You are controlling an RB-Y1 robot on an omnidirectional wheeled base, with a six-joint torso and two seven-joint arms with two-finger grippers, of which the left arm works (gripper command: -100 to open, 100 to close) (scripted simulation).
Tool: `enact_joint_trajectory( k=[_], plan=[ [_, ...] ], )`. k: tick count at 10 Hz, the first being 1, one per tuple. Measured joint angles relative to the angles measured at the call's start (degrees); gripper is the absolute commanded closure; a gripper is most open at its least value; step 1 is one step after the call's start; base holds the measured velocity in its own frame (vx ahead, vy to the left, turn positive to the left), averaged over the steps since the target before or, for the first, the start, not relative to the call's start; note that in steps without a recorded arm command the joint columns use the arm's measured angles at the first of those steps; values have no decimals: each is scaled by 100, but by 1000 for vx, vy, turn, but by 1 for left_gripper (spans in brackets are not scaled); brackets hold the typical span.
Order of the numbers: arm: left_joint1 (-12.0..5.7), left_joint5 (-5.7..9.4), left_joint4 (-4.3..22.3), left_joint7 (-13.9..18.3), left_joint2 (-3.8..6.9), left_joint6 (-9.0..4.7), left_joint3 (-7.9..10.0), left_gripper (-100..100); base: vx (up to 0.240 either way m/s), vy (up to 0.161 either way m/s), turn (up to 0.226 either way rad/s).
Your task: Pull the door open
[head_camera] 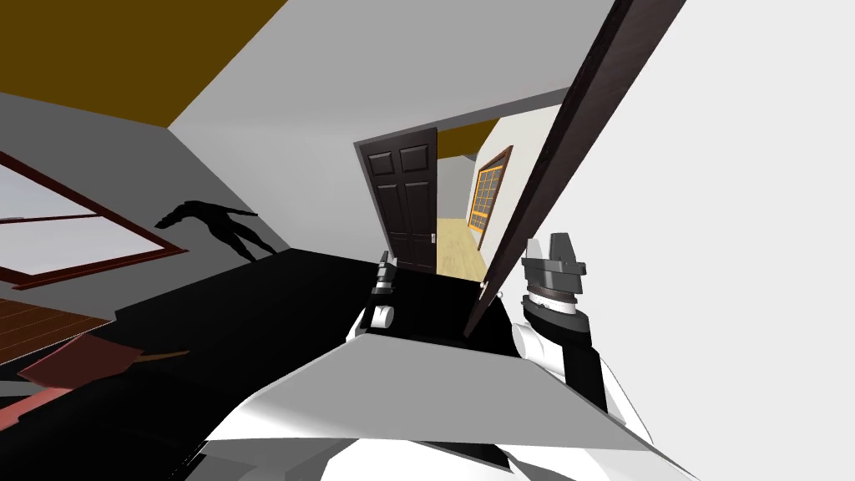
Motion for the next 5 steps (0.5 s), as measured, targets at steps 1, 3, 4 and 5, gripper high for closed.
enact_joint_trajectory(
  k=[1, 3, 4, 5],
  plan=[
    [-36, 19, 97, -23, 4, -17, -29, -100, 83, 32, -18],
    [-164, 62, 415, -63, 30, -106, -71, -100, 88, 24, -20],
    [-196, 78, 523, -89, 29, -142, -104, -100, 99, 29, -15],
    [-230, 94, 630, -118, 31, -166, -137, -100, 88, 46, -17]
  ],
)
